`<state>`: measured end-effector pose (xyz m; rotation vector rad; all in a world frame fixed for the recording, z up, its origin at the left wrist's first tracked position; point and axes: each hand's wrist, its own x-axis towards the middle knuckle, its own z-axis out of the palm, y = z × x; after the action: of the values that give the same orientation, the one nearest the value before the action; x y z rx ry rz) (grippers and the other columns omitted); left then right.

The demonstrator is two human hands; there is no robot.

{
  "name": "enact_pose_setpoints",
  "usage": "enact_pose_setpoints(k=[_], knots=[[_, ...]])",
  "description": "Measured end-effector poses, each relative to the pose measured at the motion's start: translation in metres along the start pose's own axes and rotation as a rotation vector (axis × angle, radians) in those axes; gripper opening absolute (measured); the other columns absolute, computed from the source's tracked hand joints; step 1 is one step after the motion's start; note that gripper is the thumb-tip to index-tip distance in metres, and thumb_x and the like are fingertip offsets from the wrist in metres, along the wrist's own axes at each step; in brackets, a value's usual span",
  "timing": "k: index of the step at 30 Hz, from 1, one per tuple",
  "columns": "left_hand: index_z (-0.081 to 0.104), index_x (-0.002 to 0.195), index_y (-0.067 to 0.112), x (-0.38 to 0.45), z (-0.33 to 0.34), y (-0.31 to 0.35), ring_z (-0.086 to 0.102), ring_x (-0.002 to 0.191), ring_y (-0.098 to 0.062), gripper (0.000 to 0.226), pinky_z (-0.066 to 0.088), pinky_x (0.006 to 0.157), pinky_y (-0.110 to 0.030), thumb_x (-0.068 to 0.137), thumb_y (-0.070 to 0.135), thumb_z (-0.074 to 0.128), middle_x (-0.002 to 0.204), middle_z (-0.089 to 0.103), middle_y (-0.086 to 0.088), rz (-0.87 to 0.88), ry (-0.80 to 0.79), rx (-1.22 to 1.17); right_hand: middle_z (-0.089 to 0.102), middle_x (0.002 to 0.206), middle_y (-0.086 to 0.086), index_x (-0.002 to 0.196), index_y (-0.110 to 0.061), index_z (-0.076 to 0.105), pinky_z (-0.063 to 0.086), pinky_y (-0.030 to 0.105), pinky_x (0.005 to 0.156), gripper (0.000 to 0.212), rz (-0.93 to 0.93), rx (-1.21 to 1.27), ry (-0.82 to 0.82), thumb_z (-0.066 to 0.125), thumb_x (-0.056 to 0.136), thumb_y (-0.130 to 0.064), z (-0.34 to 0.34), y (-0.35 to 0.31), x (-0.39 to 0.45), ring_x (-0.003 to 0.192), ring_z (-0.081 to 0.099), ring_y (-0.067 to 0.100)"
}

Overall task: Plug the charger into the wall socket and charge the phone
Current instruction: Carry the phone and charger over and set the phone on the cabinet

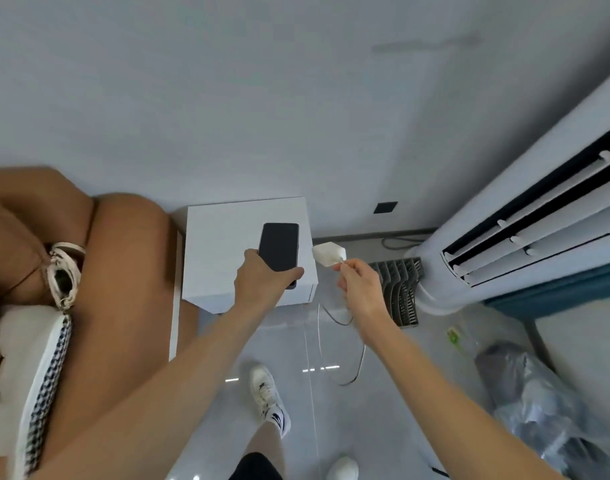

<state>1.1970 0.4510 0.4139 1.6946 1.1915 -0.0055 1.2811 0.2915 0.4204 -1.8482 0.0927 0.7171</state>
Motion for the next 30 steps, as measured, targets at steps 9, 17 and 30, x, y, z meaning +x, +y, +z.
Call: enact_pose_setpoints(k=[9, 17, 30], knots=[[0.050, 0.127, 0.010, 0.188, 0.054, -0.040, 0.070, 0.096, -0.031, 0.069, 0.046, 0.059, -0.029, 0.078, 0.037, 0.090, 0.118, 0.070, -0.007, -0.063, -0.004, 0.099, 0.043, 0.069, -0.004, 0.114, -0.005, 0.068, 0.028, 0.024, 0.057, 0.025, 0.081, 0.021, 0.042, 0.050, 0.107, -0.020, 0.076, 0.027, 0.157, 0.056, 0.032, 0.010], [0.049, 0.128, 0.005, 0.316, 0.121, -0.090, 0.070, 0.098, -0.035, 0.070, 0.052, 0.067, -0.036, 0.081, 0.037, 0.088, 0.115, 0.065, -0.010, -0.077, 0.077, 0.188, 0.043, 0.069, -0.005, 0.114, -0.015, 0.069, 0.029, 0.024, 0.057, 0.023, 0.083, 0.014, -0.032, 0.048, 0.107, -0.019, 0.103, 0.077, 0.258, 0.057, 0.035, 0.010], [0.039, 0.124, 0.008, 0.386, 0.180, -0.135, 0.058, 0.072, -0.024, 0.069, 0.037, 0.054, -0.031, 0.088, 0.048, 0.082, 0.089, 0.057, -0.003, -0.028, 0.173, 0.310, 0.043, 0.067, -0.004, 0.109, -0.016, 0.070, 0.029, 0.025, 0.052, 0.021, 0.095, 0.012, -0.080, 0.049, 0.106, -0.016, 0.102, 0.142, 0.310, 0.052, 0.033, 0.009]])
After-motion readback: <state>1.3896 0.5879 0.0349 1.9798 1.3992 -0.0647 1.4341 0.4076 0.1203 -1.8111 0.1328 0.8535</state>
